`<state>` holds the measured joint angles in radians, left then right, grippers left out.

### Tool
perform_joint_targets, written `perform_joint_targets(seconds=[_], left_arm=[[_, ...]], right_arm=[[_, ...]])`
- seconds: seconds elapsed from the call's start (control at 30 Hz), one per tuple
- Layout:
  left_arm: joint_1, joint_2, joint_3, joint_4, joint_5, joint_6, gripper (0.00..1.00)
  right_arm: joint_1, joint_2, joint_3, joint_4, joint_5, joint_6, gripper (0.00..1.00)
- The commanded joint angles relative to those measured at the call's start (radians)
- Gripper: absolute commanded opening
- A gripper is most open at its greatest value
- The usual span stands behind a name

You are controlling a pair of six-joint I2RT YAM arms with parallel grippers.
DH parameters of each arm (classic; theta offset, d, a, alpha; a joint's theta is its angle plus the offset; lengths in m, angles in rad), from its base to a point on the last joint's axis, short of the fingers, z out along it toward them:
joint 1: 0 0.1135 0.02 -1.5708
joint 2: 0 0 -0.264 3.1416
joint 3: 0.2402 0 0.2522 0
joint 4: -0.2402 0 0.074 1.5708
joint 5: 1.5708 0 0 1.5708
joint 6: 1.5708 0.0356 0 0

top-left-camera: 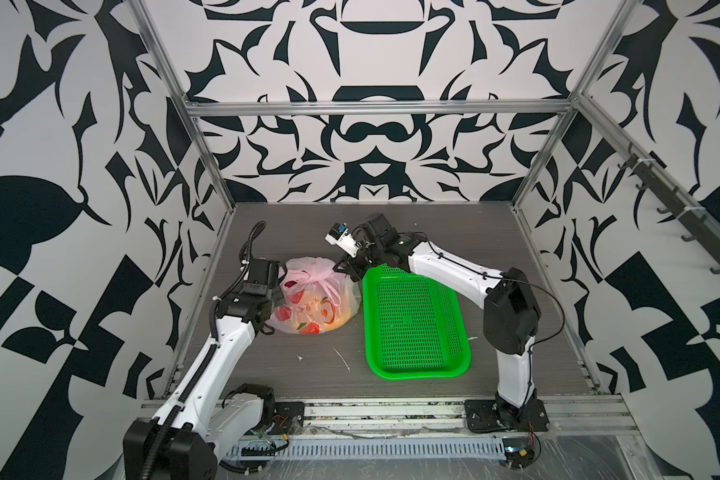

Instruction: Untie the knot of the plastic bag and take out the fruit

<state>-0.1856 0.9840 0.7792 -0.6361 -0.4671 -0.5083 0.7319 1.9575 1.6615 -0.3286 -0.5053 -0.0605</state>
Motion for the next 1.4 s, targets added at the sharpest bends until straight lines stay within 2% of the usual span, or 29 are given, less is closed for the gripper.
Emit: perform_joint_targets(seconds=[0.0,0.33,0.43,0.53,0.67,0.73,0.9,1.1,1.37], left_arm=[[0.021,-0.041,-0.022,0.013,-0.005,-0.054,0.0],[0.045,-0.086,-0.068,0.017,-0.027,-0.131,0.0],[0.047,-0.103,-0.077,0.028,-0.012,-0.144,0.0],[0.048,-0.112,-0.075,0.051,0.045,-0.145,0.0],[0.048,-0.118,-0.075,0.076,0.122,-0.144,0.0],[0.047,-0.123,-0.077,0.082,0.14,-0.144,0.0],[0.047,-0.15,-0.084,0.097,0.175,-0.136,0.0],[0.047,-0.18,-0.087,0.089,0.199,-0.13,0.0],[0.047,-0.217,-0.1,0.077,0.203,-0.119,0.0]], right_arm=[[-0.032,-0.051,-0.026,0.103,0.008,0.071,0.0],[-0.101,-0.066,-0.086,0.202,0.006,0.202,0.0],[-0.096,-0.075,-0.092,0.19,0.001,0.208,0.0],[-0.075,-0.105,-0.096,0.156,0.014,0.185,0.15],[-0.002,-0.175,-0.116,0.079,0.159,0.085,0.31],[0.055,-0.211,-0.134,0.047,0.272,0.03,0.39],[0.201,-0.264,-0.187,0.065,0.547,-0.056,0.5],[0.306,-0.21,-0.175,0.148,0.718,-0.112,0.59],[0.323,-0.09,-0.103,0.242,0.869,-0.125,0.63]])
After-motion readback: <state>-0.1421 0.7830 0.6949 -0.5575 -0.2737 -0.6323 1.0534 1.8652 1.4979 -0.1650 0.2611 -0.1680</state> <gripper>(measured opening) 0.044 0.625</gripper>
